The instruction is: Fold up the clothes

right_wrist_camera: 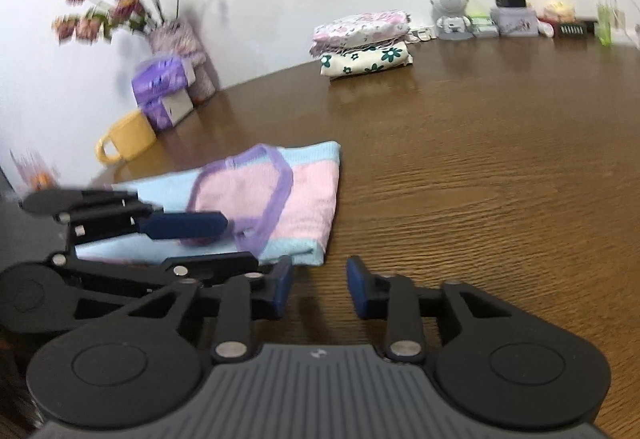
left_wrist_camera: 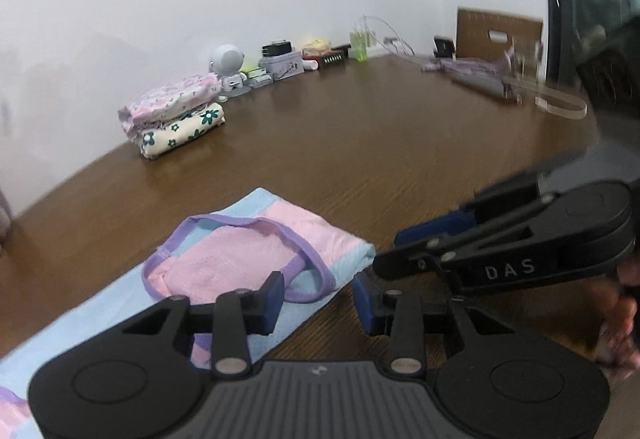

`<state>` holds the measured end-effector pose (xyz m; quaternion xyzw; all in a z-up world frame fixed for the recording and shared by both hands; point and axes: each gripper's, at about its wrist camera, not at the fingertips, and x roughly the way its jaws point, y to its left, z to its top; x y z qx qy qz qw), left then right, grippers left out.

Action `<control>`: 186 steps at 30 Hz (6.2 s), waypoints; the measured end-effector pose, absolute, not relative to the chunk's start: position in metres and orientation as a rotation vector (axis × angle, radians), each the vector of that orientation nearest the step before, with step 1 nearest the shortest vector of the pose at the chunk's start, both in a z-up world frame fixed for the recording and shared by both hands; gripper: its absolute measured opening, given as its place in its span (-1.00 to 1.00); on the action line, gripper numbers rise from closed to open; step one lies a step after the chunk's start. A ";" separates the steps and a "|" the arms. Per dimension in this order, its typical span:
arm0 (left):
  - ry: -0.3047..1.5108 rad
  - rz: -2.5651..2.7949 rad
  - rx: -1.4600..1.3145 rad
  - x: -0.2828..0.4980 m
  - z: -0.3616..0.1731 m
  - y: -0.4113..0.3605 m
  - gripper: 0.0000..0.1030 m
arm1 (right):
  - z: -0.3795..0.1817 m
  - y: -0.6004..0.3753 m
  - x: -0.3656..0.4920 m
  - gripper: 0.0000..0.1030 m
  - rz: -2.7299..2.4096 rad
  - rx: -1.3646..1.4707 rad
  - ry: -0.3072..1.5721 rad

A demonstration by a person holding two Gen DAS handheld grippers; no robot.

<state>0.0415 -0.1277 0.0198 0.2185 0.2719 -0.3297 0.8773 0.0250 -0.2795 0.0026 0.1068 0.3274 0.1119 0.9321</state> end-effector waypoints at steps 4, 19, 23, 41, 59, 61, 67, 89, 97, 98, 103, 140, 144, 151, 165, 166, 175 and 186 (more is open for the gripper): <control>0.543 -0.667 0.532 0.034 0.015 -0.138 -0.28 | 0.001 -0.275 0.029 -0.61 0.225 0.167 0.649; 0.398 -0.668 0.838 0.023 0.000 -0.166 -0.18 | 0.014 -0.261 0.031 -0.97 0.259 0.052 0.591; 0.372 -0.655 0.898 0.025 -0.007 -0.171 -0.26 | 0.018 -0.260 0.031 -0.97 0.266 0.041 0.581; 0.387 -0.638 0.830 0.034 -0.008 -0.165 -0.85 | 0.015 -0.287 0.031 -0.36 0.266 0.368 0.584; 0.399 -0.640 0.762 0.044 -0.004 -0.158 -0.85 | -0.024 -0.295 0.052 -0.30 0.249 0.741 0.630; 0.402 -0.642 0.758 0.045 -0.003 -0.158 -0.85 | -0.025 -0.296 0.053 -0.29 0.257 0.769 0.630; 0.404 -0.642 0.752 0.049 -0.003 -0.158 -0.85 | -0.026 -0.295 0.058 -0.21 0.253 0.782 0.635; 0.382 -0.608 0.759 0.053 0.002 -0.162 -0.85 | -0.029 -0.297 0.071 -0.18 0.311 0.799 0.663; 0.383 -0.605 0.765 0.055 0.005 -0.165 -0.85 | -0.031 -0.298 0.070 -0.21 0.321 0.809 0.662; 0.389 -0.609 0.759 0.054 0.005 -0.164 -0.85 | -0.030 -0.298 0.071 -0.21 0.326 0.805 0.665; 0.427 -0.643 0.719 0.055 0.010 -0.161 -0.85 | -0.029 -0.297 0.071 -0.21 0.342 0.782 0.672; 0.617 -0.716 0.569 0.077 0.016 -0.142 -0.84 | -0.031 -0.295 0.074 -0.29 0.329 0.783 0.615; 0.625 -0.711 0.566 0.075 0.015 -0.141 -0.76 | -0.033 -0.296 0.074 -0.54 0.315 0.802 0.620; 0.615 -0.709 0.575 0.065 0.017 -0.132 -0.61 | -0.035 -0.299 0.072 -0.74 0.299 0.817 0.626; 0.602 -0.712 0.465 0.058 0.036 -0.087 -0.54 | -0.045 -0.300 0.072 -0.87 0.249 0.928 0.627; 0.607 -0.703 0.431 0.061 0.040 -0.077 -0.47 | -0.044 -0.299 0.072 -0.89 0.246 0.919 0.628; 0.658 -0.629 0.329 0.115 0.044 -0.033 -0.81 | 0.002 -0.273 0.072 -0.90 0.214 0.539 0.602; 0.725 -0.704 0.315 0.131 0.018 -0.037 -0.86 | 0.045 -0.216 0.072 -0.90 0.244 0.157 0.540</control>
